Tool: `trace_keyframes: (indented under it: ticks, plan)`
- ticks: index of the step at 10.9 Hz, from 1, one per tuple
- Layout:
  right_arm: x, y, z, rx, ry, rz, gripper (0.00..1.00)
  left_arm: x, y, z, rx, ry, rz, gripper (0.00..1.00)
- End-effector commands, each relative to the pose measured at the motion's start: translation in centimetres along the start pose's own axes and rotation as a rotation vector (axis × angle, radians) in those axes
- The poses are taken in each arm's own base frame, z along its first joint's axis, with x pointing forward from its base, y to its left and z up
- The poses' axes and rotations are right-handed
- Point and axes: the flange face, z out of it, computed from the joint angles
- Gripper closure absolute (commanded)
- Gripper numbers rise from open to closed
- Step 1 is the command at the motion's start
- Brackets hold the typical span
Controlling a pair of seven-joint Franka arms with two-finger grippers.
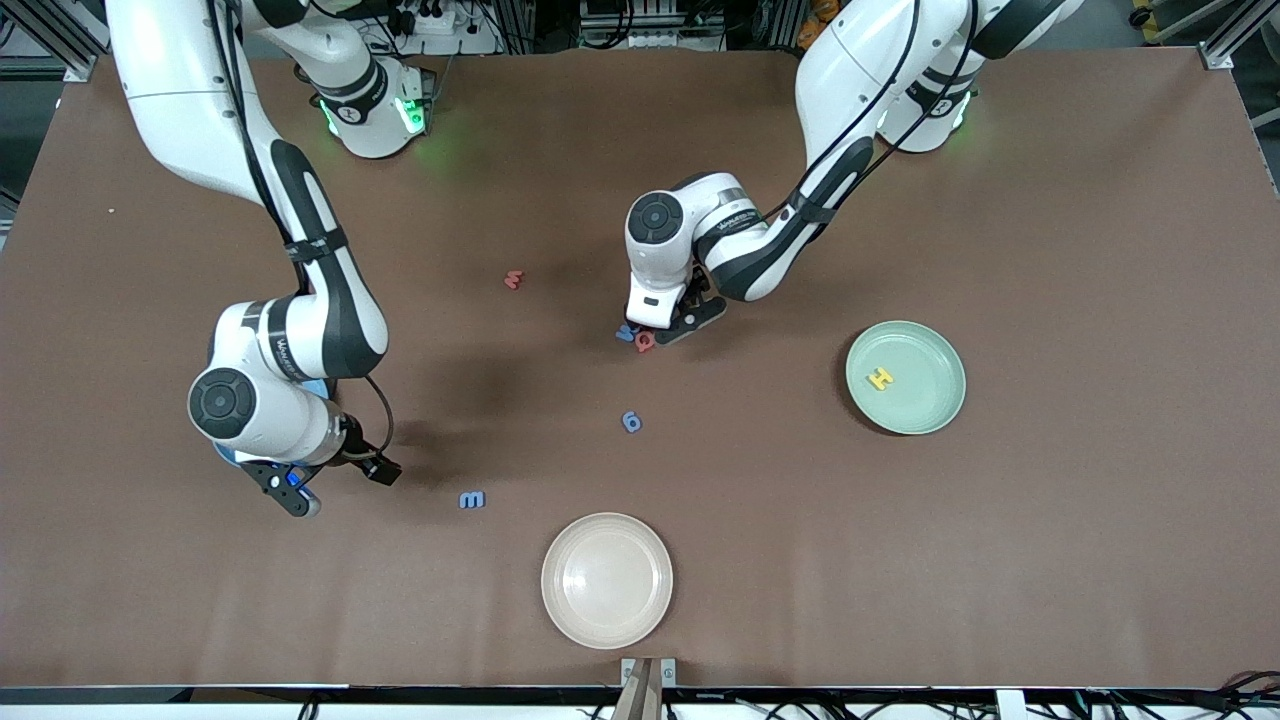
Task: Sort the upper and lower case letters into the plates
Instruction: 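Move the left gripper to the cyan R while the right reaches the blue m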
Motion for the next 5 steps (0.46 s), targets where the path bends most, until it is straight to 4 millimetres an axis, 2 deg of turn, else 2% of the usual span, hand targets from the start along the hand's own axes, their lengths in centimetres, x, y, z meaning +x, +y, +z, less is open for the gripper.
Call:
trace_keyframes:
  ticks: [1,2,5]
  plan:
    - [0.2,-0.6,-0.3,0.011,-0.007,0.002,0.0,0.4,0.7,-0.2,-0.009,0.02,0.006,0.33]
    - [-0.2,-1.1,-0.5,0.014,-0.004,-0.009,0.0,0.5,0.7,-0.3,-0.01,0.021,0.005,0.39]
    - [-0.6,-1.8,-0.9,0.021,0.004,-0.028,0.0,0.5,0.8,-0.4,-0.011,0.021,0.005,0.4]
